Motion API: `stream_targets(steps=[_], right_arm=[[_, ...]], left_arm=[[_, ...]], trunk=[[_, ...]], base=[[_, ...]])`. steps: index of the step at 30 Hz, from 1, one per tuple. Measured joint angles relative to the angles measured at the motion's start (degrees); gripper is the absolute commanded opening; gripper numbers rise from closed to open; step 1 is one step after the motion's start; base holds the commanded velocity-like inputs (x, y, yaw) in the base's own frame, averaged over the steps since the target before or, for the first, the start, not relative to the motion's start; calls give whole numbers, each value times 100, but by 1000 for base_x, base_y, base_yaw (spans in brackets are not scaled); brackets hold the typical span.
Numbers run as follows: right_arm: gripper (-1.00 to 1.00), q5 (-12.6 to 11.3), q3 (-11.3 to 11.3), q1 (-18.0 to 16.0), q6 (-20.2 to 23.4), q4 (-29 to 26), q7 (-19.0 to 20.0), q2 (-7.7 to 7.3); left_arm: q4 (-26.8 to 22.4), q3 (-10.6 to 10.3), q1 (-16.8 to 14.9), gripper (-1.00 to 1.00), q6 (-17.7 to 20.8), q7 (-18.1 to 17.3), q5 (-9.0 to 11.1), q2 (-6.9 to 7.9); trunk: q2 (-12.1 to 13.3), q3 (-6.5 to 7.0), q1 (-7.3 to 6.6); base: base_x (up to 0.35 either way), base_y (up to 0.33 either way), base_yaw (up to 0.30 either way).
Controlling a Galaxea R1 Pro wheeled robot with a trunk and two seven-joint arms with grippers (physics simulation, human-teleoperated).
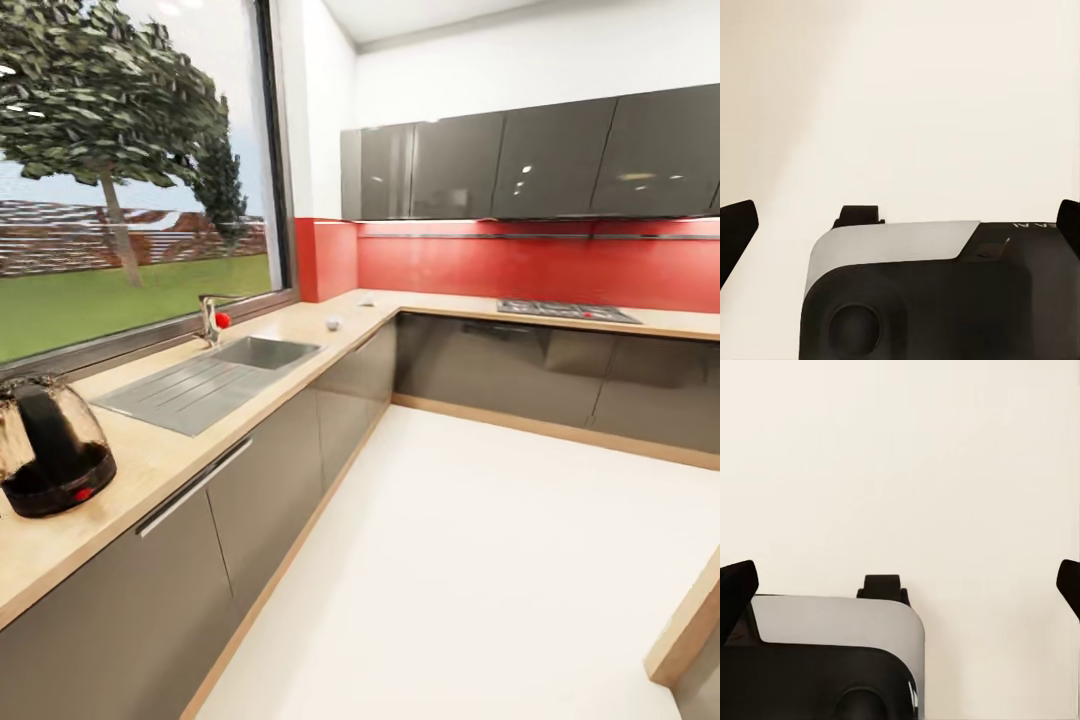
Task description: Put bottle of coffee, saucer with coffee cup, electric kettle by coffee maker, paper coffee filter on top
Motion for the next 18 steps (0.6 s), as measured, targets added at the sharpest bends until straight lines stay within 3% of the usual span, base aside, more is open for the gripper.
stream_targets(steps=[8, 18], right_arm=[[100, 0, -3, 0, 2, 2, 0, 1], [100, 1, -1, 0, 4, 3, 0, 1]], left_arm=[[0, -2, 0, 100, 0, 0, 0, 0], [0, -2, -2, 100, 0, 0, 0, 0]], trunk=[[0, 0, 0], [0, 0, 0]], base=[[320, -102, 199], [309, -171, 19]])
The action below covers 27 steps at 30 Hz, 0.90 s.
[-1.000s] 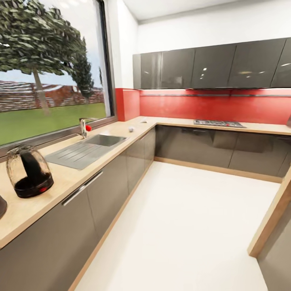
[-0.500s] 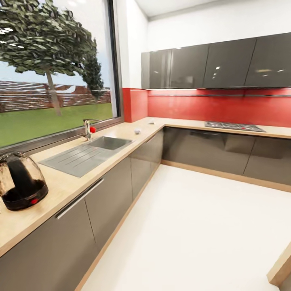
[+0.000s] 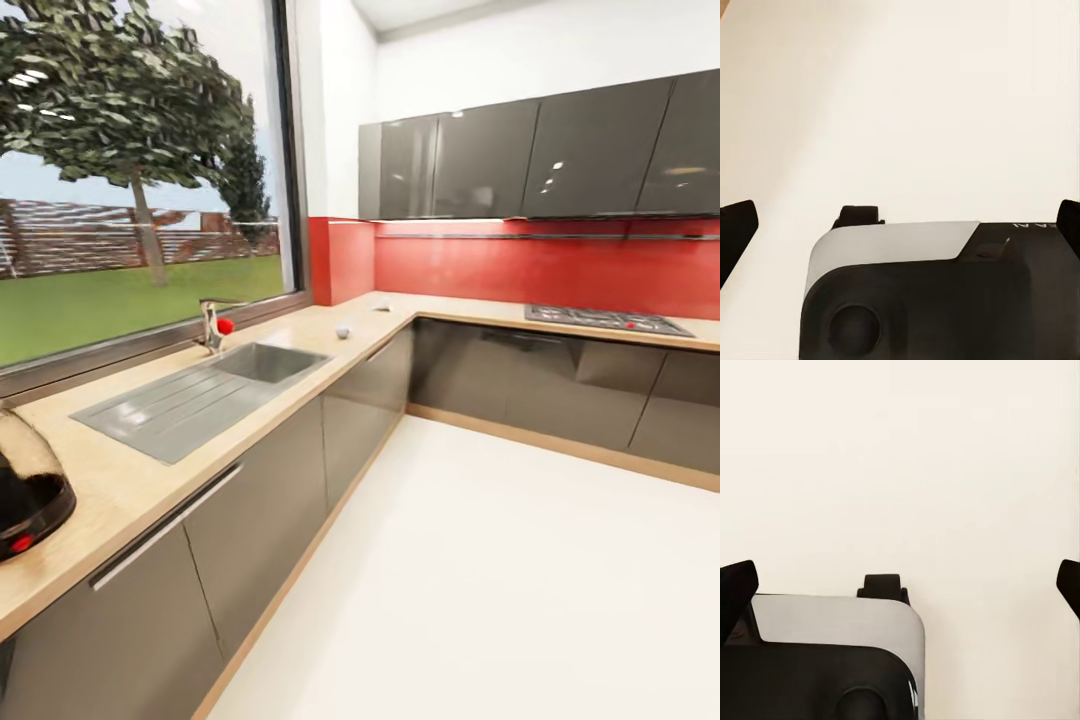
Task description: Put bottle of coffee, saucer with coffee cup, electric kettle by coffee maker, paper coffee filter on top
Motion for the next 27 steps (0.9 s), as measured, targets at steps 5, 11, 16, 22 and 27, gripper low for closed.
stream_targets(steps=[5, 11, 16, 22, 27], right_arm=[[100, -1, 0, 0, 1, 2, 0, 0], [100, -7, -2, 0, 4, 2, 0, 0], [100, -8, 0, 0, 5, 2, 0, 0], [100, -8, 0, 0, 5, 2, 0, 0], [100, -7, 0, 0, 5, 2, 1, 0]], left_arm=[[0, 0, 1, 100, 0, 0, 0, 0], [0, 0, 1, 100, 0, 0, 0, 0], [0, 0, 1, 100, 0, 0, 0, 0], [0, 0, 1, 100, 0, 0, 0, 0], [0, 0, 1, 100, 0, 0, 0, 0]], trunk=[[0, 0, 0], [0, 0, 0], [0, 0, 0], [0, 0, 0], [0, 0, 0]], base=[[300, -192, 1], [296, -200, 0], [295, -201, 0], [295, -202, 0], [295, -202, 0]])
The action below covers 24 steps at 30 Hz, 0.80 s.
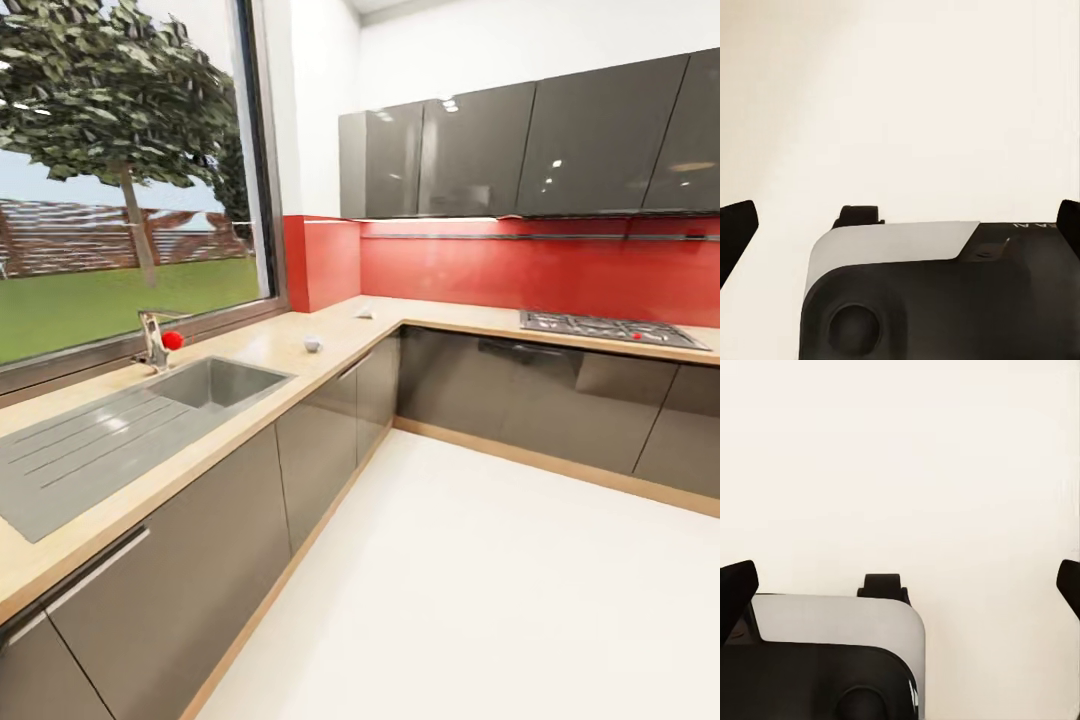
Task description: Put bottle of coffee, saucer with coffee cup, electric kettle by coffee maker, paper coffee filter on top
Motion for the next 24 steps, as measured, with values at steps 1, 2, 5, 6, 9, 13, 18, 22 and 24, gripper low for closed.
stream_targets(steps=[1, 2, 5, 6, 9, 13, 18, 22, 24], right_arm=[[100, 0, 0, 0, 0, 0, 0, 0], [100, 0, 0, 0, 0, 0, 1, 0], [100, 0, 0, 0, 0, 0, 2, 0], [100, 0, 0, 0, 0, 0, 1, 0], [100, 1, 0, 0, 0, 0, 0, 0], [100, 1, -3, 0, -3, 0, -1, 0], [100, 3, -6, 0, -4, 0, -1, 0], [100, 1, -8, 0, -8, 0, -1, 0], [100, 1, -8, 0, -8, 0, -1, 0]], left_arm=[[0, 0, 0, 100, 0, 0, 0, 0], [0, 0, 0, 100, 0, 0, 0, 0], [0, 0, 0, 100, 0, 0, 0, 0], [0, 0, 0, 100, 0, 0, 0, 0], [0, 0, 0, 100, 0, 0, 0, 0], [0, 0, 0, 100, 0, 0, 0, 0], [0, 0, 0, 100, 0, 0, 0, 0], [0, 0, 0, 100, 0, 0, 0, 0], [0, 0, 0, 100, 0, 0, 0, 0]], trunk=[[0, 0, 0], [0, 0, 0], [0, 0, 0], [0, 0, 0], [0, 0, 0], [0, 0, 0], [0, 0, 0], [0, 0, 0], [0, 0, 0]], base=[[295, -201, 0], [295, -201, 0], [295, -201, 0], [295, -201, 0], [295, -201, 2], [295, -201, 43], [295, -201, 138], [295, -201, 248], [295, -202, 256]])
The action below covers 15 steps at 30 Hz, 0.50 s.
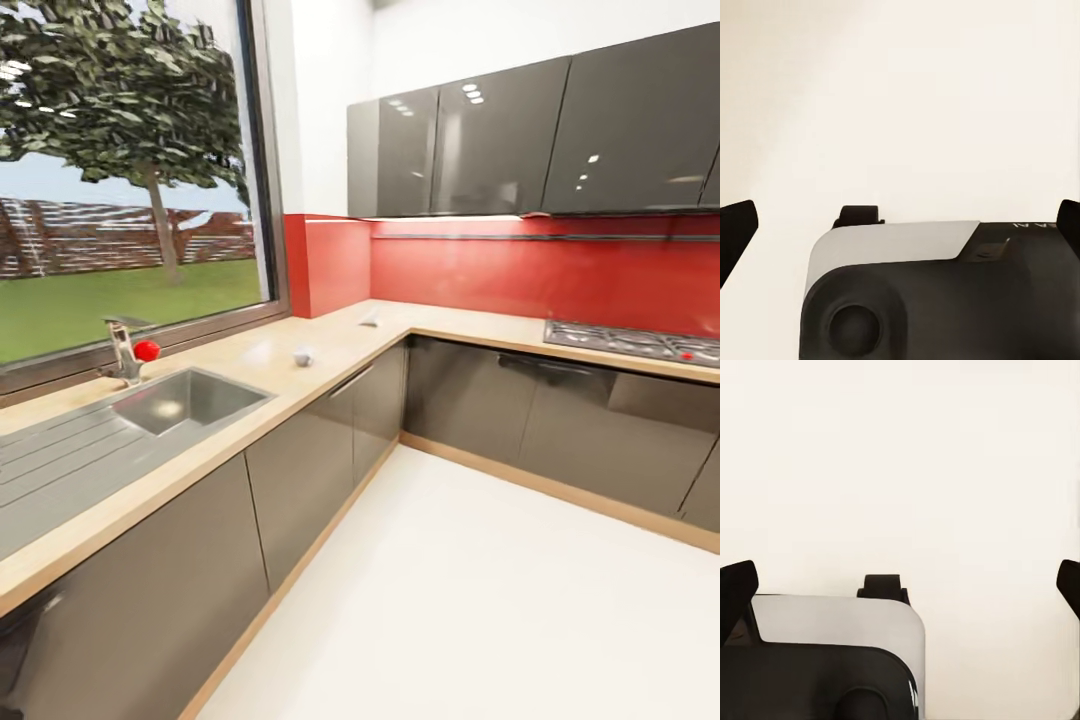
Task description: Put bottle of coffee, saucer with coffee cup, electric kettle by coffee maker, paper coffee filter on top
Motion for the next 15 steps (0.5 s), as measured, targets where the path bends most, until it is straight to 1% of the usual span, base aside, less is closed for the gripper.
stream_targets(steps=[15], right_arm=[[100, 3, 1, 0, 1, 0, 0, 0]], left_arm=[[0, 0, 0, 100, 0, 0, 0, 0]], trunk=[[0, 0, 0]], base=[[295, -201, 258]])
